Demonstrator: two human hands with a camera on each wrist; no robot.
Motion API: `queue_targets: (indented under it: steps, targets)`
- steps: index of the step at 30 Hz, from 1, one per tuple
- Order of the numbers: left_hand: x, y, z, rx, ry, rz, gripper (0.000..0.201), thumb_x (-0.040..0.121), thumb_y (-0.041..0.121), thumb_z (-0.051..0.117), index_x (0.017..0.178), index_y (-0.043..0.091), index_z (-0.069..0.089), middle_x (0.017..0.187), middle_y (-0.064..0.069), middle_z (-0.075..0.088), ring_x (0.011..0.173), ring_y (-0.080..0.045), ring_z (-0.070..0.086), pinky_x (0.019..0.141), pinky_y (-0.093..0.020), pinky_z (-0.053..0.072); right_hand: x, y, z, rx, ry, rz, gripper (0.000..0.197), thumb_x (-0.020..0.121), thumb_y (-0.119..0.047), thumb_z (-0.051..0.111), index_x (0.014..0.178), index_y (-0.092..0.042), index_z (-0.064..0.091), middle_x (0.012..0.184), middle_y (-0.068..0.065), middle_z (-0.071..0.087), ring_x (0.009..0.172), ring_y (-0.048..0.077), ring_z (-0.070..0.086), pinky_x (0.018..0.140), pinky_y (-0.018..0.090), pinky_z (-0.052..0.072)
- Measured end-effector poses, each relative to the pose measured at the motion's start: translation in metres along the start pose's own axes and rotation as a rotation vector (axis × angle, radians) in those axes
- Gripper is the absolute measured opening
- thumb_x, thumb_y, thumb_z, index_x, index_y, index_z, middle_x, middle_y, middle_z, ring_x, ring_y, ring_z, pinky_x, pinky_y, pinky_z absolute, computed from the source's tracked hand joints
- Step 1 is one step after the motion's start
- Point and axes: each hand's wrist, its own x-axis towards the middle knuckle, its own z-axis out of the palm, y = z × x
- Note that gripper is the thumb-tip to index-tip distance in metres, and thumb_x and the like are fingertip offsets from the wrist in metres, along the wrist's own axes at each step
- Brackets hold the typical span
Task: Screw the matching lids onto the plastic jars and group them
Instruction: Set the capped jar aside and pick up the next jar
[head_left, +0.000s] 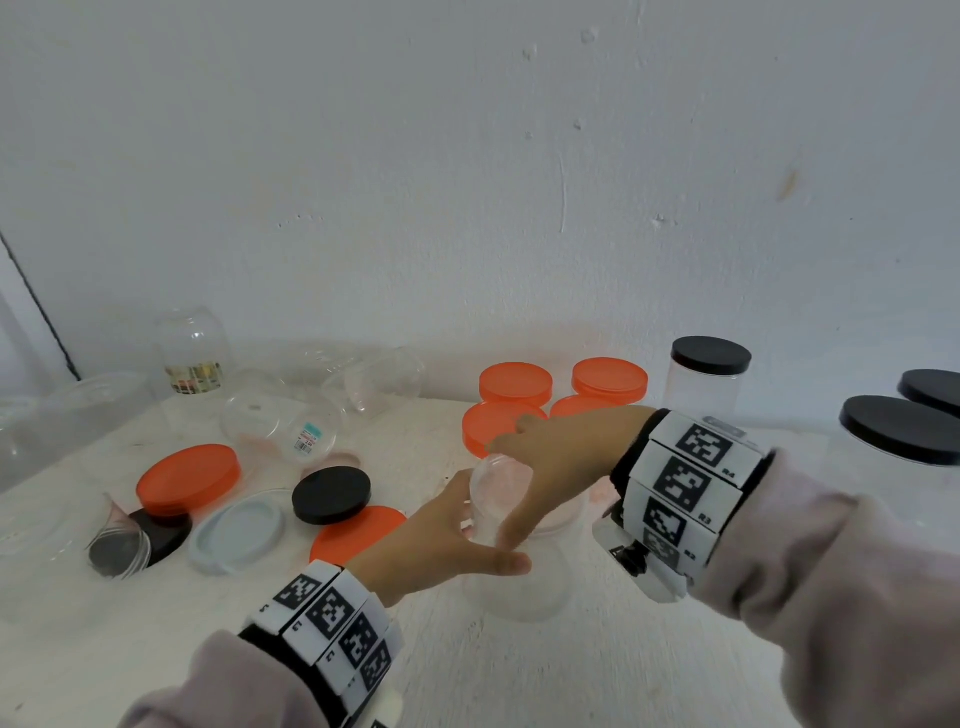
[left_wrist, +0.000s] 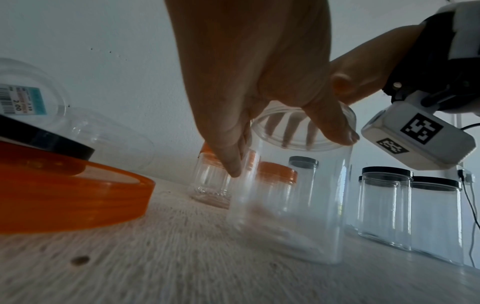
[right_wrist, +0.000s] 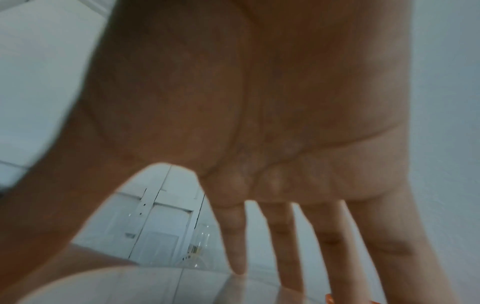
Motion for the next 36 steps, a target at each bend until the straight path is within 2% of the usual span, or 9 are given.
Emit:
queue_targets:
  steps: [2,4,8,12,16,20,23,28,36]
  targets:
    - [0.001,-0.001,0.000,0.000,-0.003,-0.002,0.092,0.068,0.042,0.083,0.129,0.053,0.015,0.115,0.042,0.031,0.115,0.007,0.035,0.070,0.000,0.037,-0.001,0.001,-0.004,0.022,-0.056,-0.048,0.099,0.070,-0.055,0.076,0.148,-0.044,0.015,0.148,-0.011,0.024,0.138,0.022,0.027,0.105,0.045,0.034]
    - [0.002,-0.001,0.000,-0.001,-0.006,-0.002,0.093,0.068,0.043,0.083,0.126,0.056,0.011,0.110,0.045,0.027,0.105,0.015,0.035,0.063,0.004,0.038,-0.002,0.003,-0.006,0.064,-0.067,-0.074,0.098,0.072,-0.048,0.078,0.147,-0.048,0.016,0.151,-0.013,0.022,0.140,0.020,0.024,0.109,0.047,0.032]
    - [0.002,-0.001,0.000,0.003,-0.001,-0.019,0.085,0.068,0.045,0.082,0.119,0.058,0.016,0.107,0.044,0.031,0.094,0.023,0.036,0.059,0.005,0.037,0.001,0.007,0.000,0.098,0.022,-0.075,0.095,0.070,-0.059,0.074,0.147,-0.044,0.021,0.143,-0.013,0.031,0.135,0.017,0.031,0.102,0.038,0.035]
    - [0.001,-0.002,0.000,-0.017,0.017,0.006,0.089,0.067,0.042,0.084,0.131,0.051,0.023,0.116,0.038,0.038,0.105,0.015,0.042,0.069,-0.001,0.039,0.003,0.005,0.010,0.059,0.083,-0.051,0.092,0.070,-0.067,0.067,0.146,-0.044,0.021,0.127,-0.011,0.033,0.128,0.021,0.029,0.099,0.043,0.037]
    - [0.000,-0.001,0.001,-0.031,0.028,0.017,0.082,0.068,0.034,0.085,0.123,0.053,0.028,0.122,0.033,0.044,0.114,0.009,0.045,0.075,-0.005,0.042,0.003,0.004,0.025,0.038,0.164,-0.063,0.086,0.077,-0.067,0.058,0.148,-0.040,0.018,0.138,-0.001,0.033,0.131,0.030,0.022,0.103,0.051,0.032]
    - [-0.002,-0.002,0.001,-0.017,0.046,0.018,0.085,0.066,0.036,0.086,0.129,0.046,0.030,0.126,0.029,0.046,0.118,0.005,0.045,0.077,-0.009,0.042,0.001,0.006,0.040,0.038,0.286,-0.087,0.084,0.081,-0.070,0.050,0.150,-0.036,0.017,0.142,0.001,0.032,0.127,0.030,0.024,0.101,0.048,0.032]
    - [-0.001,-0.002,0.001,-0.004,0.060,0.021,0.091,0.064,0.036,0.087,0.136,0.041,0.031,0.129,0.025,0.048,0.120,0.003,0.045,0.085,-0.012,0.042,0.001,0.006,0.049,0.026,0.365,-0.084,0.083,0.082,-0.071,0.046,0.150,-0.033,0.018,0.143,0.002,0.031,0.123,0.029,0.026,0.102,0.046,0.031]
    - [-0.002,-0.002,-0.001,0.015,0.050,0.024,0.093,0.064,0.037,0.087,0.139,0.042,0.032,0.133,0.024,0.048,0.124,0.001,0.045,0.098,-0.022,0.043,0.001,0.003,0.059,0.024,0.446,-0.045,0.084,0.080,-0.075,0.040,0.150,-0.033,0.020,0.142,0.002,0.033,0.119,0.028,0.028,0.098,0.043,0.033]
    - [-0.004,0.001,-0.002,0.033,0.021,0.013,0.092,0.066,0.038,0.085,0.138,0.045,0.029,0.133,0.026,0.044,0.119,0.005,0.044,0.082,-0.012,0.043,0.003,0.002,0.064,0.027,0.469,-0.008,0.082,0.082,-0.076,0.036,0.150,-0.034,0.018,0.144,0.001,0.031,0.120,0.027,0.028,0.098,0.042,0.031]
